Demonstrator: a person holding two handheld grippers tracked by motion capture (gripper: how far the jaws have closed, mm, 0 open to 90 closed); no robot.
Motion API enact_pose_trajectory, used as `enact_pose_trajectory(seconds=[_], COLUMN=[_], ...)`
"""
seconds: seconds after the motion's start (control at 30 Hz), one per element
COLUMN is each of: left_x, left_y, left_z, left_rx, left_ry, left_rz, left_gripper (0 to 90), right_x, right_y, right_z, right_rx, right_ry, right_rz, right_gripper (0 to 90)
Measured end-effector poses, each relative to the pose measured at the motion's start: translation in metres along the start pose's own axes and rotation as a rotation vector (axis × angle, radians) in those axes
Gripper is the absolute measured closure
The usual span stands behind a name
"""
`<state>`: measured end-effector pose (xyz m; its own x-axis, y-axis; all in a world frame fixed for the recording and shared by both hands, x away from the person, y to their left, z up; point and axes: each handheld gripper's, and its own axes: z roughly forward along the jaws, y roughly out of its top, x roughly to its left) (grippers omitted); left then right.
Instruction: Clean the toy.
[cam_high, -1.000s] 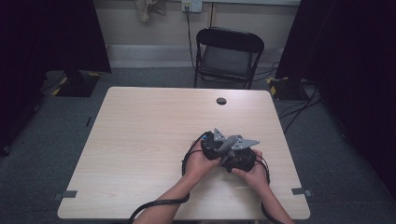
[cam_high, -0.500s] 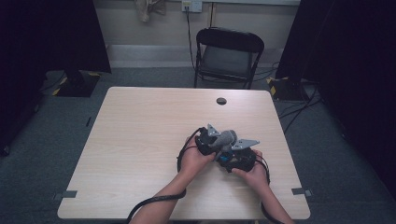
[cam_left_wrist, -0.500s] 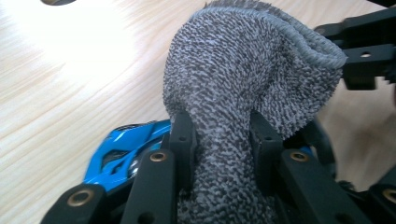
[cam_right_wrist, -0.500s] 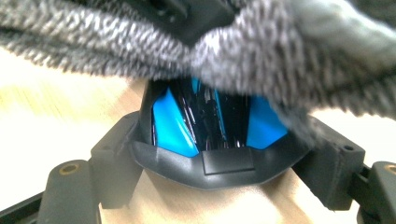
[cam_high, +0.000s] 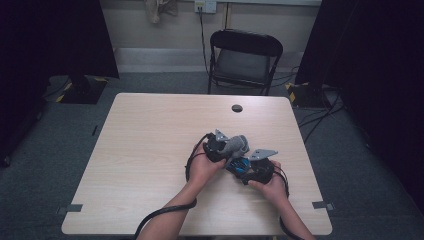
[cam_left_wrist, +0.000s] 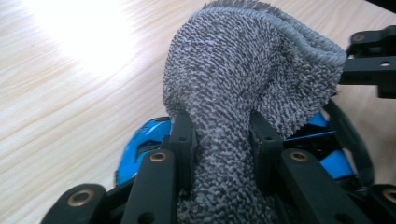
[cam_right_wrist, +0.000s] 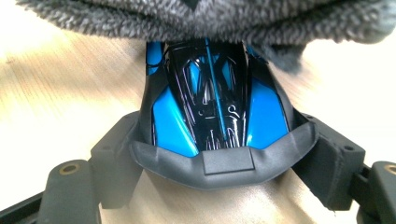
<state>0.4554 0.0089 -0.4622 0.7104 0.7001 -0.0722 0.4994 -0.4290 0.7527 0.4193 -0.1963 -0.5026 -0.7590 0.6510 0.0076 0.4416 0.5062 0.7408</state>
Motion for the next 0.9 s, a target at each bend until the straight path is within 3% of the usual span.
enact_pose_trajectory(seconds=[0.2,0.9], left_x=[0.011,0.031], left_y=[-0.004,-0.012], left_z=[0.000,-0.001], left_rx=[0.003,0.021], left_ry=[0.013,0.068], left_rz=[-0.036,-0.073], left_gripper=[68.4,68.4], right_x=[0.000,0.000], right_y=[0.000,0.000], right_z=[0.000,0.000], right_rx=[0.000,0.000], right_ry=[0.000,0.000], right_rz=[0.001,0.001], right_gripper=[23.5,23.5])
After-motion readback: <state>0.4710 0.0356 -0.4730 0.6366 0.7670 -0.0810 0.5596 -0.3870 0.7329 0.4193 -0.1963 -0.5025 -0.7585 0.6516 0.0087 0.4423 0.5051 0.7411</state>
